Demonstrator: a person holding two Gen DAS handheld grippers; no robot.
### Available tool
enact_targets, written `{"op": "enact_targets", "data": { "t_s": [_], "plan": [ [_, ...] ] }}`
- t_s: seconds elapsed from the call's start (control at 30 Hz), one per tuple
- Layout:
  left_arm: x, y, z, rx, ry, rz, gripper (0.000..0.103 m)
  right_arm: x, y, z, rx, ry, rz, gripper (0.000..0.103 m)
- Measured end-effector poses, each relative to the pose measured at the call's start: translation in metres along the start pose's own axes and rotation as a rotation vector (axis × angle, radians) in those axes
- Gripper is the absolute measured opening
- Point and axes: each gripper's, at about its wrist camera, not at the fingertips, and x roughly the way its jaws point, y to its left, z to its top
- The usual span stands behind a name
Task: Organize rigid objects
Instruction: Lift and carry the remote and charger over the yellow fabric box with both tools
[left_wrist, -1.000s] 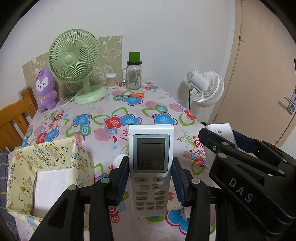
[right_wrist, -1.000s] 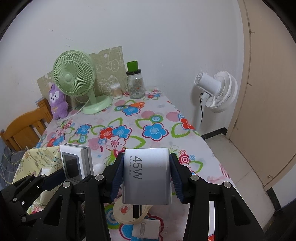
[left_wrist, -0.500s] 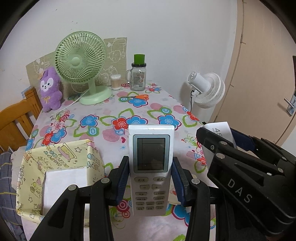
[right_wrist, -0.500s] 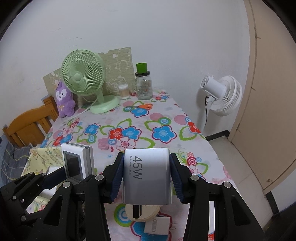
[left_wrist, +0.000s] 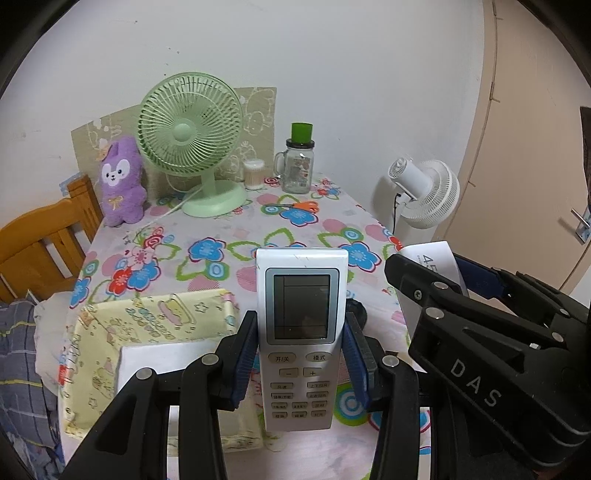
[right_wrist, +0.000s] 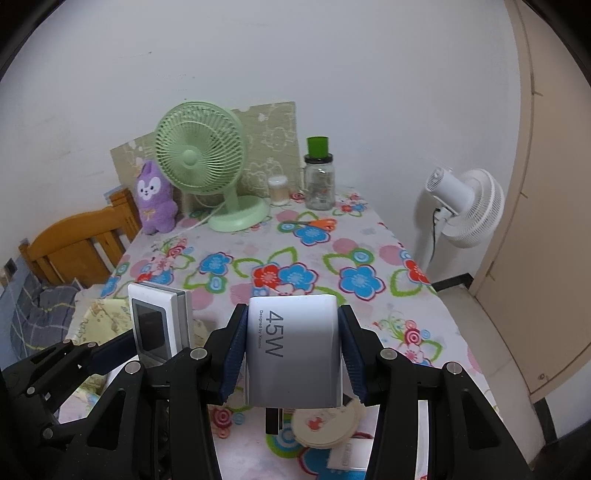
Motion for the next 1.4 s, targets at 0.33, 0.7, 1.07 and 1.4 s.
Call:
{"op": "enact_targets", "data": {
  "t_s": [0.33, 0.7, 1.07, 1.4],
  "plan": [
    [-0.01, 0.032, 0.007, -0.007, -0.01, 0.02, 0.045, 0.003, 0.041, 0.013, -0.035, 0.001, 0.056, 0.05],
    [-0.008, 0.074, 0.003, -0.037, 0.006, 0.045, 0.045, 0.025, 0.088, 0.016, -0.062, 0.037, 0.096, 0.05],
    [0.009, 0.121, -0.011, -0.084, 0.055, 0.083, 0.045, 0.061, 0.129, 0.005, -0.079, 0.116, 0.133, 0.05],
    [0.032, 0.147, -0.023, -0.118, 0.117, 0.108, 0.045, 0.095, 0.15, -0.007, -0.081, 0.198, 0.15, 0.05]
  ]
}}
